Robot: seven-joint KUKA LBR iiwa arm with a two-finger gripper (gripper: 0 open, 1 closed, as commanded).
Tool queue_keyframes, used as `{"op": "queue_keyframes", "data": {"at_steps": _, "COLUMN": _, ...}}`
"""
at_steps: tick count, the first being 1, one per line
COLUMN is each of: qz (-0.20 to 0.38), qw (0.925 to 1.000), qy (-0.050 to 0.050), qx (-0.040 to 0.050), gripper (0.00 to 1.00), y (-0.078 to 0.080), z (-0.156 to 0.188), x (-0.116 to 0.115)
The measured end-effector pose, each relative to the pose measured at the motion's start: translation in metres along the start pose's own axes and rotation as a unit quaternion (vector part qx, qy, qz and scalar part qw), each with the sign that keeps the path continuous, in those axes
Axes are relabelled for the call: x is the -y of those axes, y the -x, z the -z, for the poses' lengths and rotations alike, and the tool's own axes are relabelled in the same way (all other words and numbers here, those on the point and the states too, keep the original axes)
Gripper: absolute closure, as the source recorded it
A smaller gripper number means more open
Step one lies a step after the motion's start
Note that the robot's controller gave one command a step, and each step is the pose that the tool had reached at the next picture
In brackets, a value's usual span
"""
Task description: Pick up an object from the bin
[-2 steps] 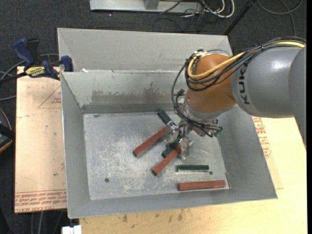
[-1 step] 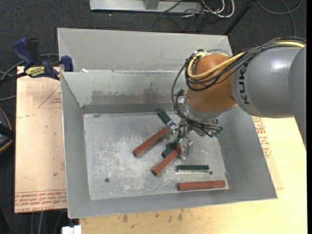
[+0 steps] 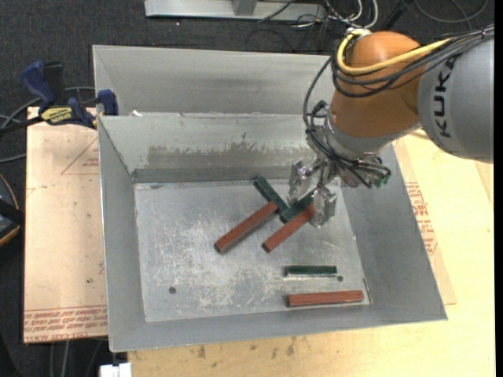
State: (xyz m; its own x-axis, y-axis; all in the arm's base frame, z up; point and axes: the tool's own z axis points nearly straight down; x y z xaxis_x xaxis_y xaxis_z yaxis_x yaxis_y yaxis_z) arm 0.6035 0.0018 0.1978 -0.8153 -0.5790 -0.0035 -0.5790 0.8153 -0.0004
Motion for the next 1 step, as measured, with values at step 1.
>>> {"op": "queue_keyframes", "data": {"at_steps": 1, "qz": 0.0, "qw": 1.0, "qy": 0.0, "qx": -0.0001, "gripper": 1.0, "y": 0.0, "z": 0.0, "x": 0.0}}
